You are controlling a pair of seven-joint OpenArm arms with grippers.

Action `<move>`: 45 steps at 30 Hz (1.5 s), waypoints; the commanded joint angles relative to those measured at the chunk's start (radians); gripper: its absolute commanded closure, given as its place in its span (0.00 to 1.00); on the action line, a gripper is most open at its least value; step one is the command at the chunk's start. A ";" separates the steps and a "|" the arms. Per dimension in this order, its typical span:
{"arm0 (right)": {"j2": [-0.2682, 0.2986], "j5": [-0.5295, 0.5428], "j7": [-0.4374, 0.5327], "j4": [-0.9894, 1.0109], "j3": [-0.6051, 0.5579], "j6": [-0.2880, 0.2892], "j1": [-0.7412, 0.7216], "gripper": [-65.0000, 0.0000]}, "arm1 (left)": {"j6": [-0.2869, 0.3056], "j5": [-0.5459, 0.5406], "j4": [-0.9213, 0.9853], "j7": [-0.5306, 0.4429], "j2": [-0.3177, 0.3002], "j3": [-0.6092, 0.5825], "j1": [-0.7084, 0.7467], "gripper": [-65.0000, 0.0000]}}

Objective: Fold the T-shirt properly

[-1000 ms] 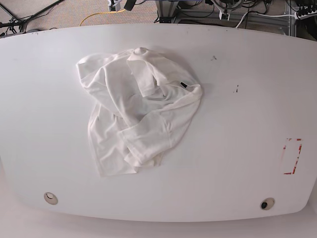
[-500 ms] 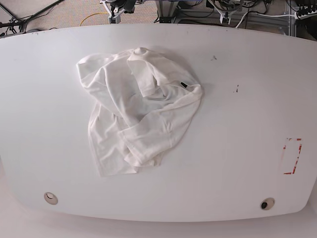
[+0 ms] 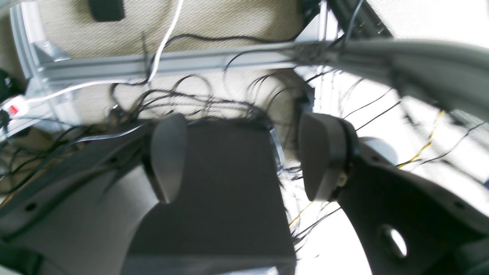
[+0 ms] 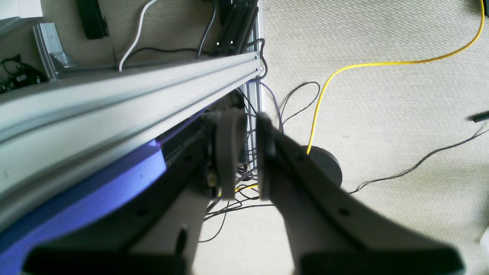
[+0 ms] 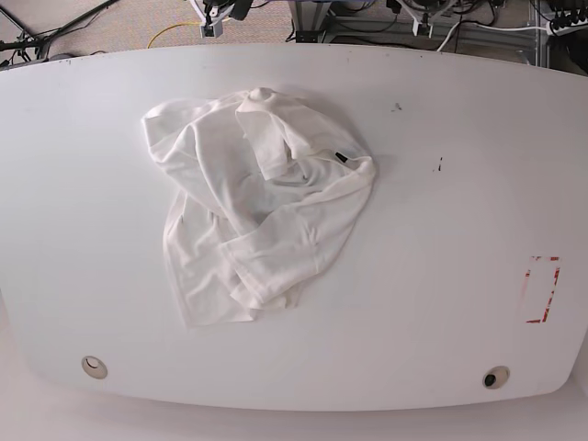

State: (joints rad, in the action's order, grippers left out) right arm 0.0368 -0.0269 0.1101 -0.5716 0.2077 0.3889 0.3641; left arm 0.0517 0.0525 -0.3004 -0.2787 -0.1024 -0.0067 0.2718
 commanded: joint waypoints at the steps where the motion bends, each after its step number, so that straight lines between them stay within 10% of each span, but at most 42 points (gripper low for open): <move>1: -0.011 -0.001 0.006 -0.064 0.000 0.005 0.040 0.88 | -0.003 -0.004 -0.066 -0.009 -0.010 0.004 0.033 0.35; 45: -0.044 0.005 -0.080 -1.161 0.006 0.012 0.820 0.88 | -0.003 -0.082 -1.431 -0.009 -0.047 0.207 0.963 0.35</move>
State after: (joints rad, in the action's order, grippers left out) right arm -0.0082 -0.0284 0.0124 -1.6745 0.2108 0.3927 1.1481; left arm 0.0616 -0.0216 -1.6810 -0.2642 -0.1417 0.1738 1.2015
